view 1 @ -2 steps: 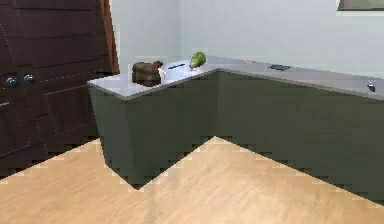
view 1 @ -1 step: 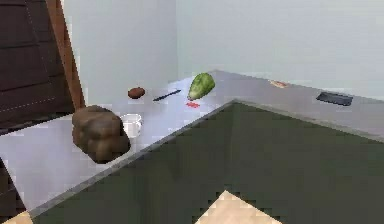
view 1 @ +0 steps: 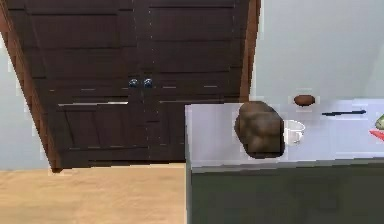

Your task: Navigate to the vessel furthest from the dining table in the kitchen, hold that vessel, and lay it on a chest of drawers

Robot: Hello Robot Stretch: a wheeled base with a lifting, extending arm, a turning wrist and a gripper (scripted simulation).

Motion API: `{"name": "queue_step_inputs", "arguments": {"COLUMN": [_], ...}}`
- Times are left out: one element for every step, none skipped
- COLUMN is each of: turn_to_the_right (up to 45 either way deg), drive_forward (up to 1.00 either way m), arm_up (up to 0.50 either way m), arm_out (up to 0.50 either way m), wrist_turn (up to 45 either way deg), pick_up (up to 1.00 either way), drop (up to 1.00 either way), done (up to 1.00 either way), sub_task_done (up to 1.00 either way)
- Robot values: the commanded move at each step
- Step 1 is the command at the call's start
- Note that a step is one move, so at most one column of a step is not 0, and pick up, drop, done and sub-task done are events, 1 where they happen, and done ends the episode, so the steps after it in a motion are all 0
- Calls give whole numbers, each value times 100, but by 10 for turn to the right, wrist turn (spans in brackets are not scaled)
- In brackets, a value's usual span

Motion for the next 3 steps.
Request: {"name": "queue_step_inputs", "arguments": {"turn_to_the_right": [-450, -150, 450], "drive_forward": [0, 0, 0], "arm_up": [0, 0, 0], "arm_out": [0, 0, 0], "wrist_turn": [0, 0, 0], "pick_up": [0, 0, 0], "drop": [0, 0, 0], "done": [0, 0, 0], "sub_task_done": [0, 0, 0]}}
